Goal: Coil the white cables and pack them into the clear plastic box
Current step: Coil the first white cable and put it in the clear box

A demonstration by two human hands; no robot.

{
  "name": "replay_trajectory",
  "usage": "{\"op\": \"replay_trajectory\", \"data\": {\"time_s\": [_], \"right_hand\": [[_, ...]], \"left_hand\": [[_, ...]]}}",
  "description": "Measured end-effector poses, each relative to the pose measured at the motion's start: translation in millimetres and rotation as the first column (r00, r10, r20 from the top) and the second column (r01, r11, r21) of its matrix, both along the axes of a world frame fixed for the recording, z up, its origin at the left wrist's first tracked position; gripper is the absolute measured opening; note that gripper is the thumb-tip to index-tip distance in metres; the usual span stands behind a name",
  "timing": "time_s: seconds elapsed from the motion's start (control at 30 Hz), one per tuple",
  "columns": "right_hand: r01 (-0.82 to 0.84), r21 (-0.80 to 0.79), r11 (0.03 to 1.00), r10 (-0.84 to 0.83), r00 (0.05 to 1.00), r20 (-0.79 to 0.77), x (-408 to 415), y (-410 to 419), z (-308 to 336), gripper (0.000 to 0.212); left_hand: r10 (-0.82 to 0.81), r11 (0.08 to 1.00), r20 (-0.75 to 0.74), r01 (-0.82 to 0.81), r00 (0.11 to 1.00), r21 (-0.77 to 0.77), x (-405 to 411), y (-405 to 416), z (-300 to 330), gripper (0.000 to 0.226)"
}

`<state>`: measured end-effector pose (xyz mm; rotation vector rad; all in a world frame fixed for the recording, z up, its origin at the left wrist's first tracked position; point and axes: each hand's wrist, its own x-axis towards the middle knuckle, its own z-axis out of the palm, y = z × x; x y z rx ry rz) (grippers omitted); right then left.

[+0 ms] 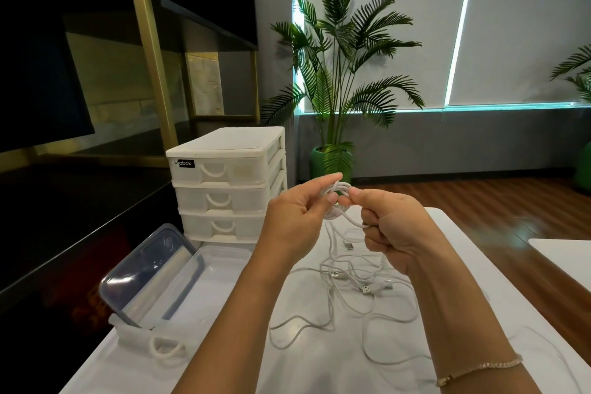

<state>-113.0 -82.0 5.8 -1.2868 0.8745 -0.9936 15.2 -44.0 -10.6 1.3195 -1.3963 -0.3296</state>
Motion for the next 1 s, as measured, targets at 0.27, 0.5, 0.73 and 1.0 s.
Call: {"op": "replay_trajectory", "data": {"time_s": [0.27, 0.5, 0.73, 1.0], "right_hand": [[-0.026, -0.194, 0.981, -0.014, 0.979, -0.203, 2, 2, -1, 0.017], [-0.091, -0.146, 0.985, 0.084, 0.995, -0.057, 1, 3, -3, 0.016], [-0.139, -0.169, 0.976, 0.135, 0.990, -0.037, 5, 5, -5, 0.016], [-0.163, -0.150, 0.975, 0.170, 0.985, 0.035, 3, 1, -8, 0.019]], "left_hand": [[0.059, 0.998, 0.096, -0.058, 0.994, -0.011, 0, 1, -4, 0.033], [0.186, 0.978, 0.137, -0.169, 0.973, -0.125, -7, -3, -9, 0.029], [0.274, 0.958, 0.053, -0.268, 0.960, -0.099, -10, -4, -10, 0.031], [0.074, 0.997, -0.321, -0.073, 0.944, 0.017, -8, -6, -5, 0.026]]}}
